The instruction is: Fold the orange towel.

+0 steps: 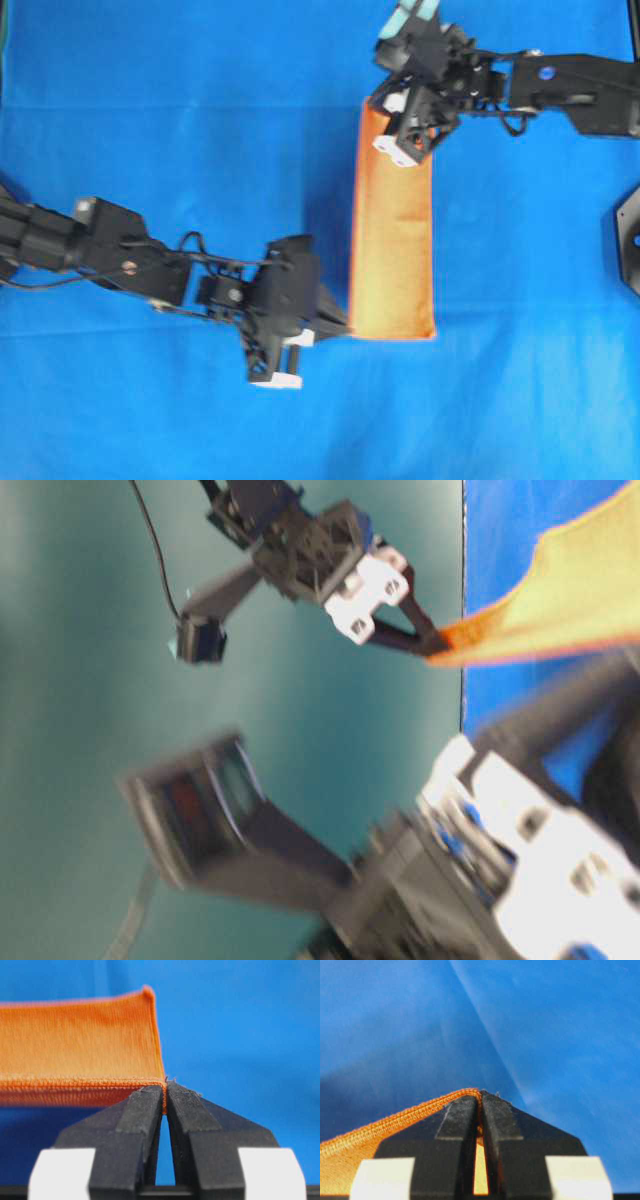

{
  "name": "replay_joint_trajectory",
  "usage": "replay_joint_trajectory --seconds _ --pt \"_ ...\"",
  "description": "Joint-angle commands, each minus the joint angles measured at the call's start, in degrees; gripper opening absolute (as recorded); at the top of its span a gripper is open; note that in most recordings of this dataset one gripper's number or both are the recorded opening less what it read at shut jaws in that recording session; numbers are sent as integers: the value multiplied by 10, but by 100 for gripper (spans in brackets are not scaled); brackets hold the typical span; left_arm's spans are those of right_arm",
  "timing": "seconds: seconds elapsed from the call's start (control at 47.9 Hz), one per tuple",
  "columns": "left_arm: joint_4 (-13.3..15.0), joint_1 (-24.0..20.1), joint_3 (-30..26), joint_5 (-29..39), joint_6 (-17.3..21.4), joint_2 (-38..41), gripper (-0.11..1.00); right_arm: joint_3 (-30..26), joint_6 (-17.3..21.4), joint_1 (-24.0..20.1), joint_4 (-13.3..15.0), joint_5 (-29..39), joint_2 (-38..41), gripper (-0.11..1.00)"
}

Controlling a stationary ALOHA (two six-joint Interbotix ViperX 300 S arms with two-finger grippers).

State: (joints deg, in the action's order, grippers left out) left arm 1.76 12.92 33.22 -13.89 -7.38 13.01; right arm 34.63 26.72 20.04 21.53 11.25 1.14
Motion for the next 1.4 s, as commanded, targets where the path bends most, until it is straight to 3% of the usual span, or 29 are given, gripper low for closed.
replay_joint_trajectory --seconds 0.0,0.48,0.543,0.668,0.794,0.856,0.898,1.19,1.378 --pt "-1 23 19 -29 -7 -22 1 -28 -1 0 4 -2 5 2" --pt "-1 13 25 -46 -11 -2 3 -24 -4 -10 7 -20 16 2" --pt "-1 12 25 -46 -11 -3 10 -24 -11 -14 15 -27 16 3" --pt "-1 9 21 -46 -11 -2 38 -24 -22 -22 16 -29 16 5" --pt "-1 9 18 -38 -11 -3 56 -23 -18 -22 16 -25 15 39" --pt "-1 9 21 -25 -11 -9 55 -23 -22 -23 16 -24 14 55" --pt "0 9 22 -12 -11 -16 54 -22 -26 -25 16 -23 13 59" --pt "-1 9 70 136 -11 -153 54 13 -25 -26 16 0 -34 54" --pt "-1 4 142 128 -11 -248 54 77 -18 -27 15 -2 -105 54"
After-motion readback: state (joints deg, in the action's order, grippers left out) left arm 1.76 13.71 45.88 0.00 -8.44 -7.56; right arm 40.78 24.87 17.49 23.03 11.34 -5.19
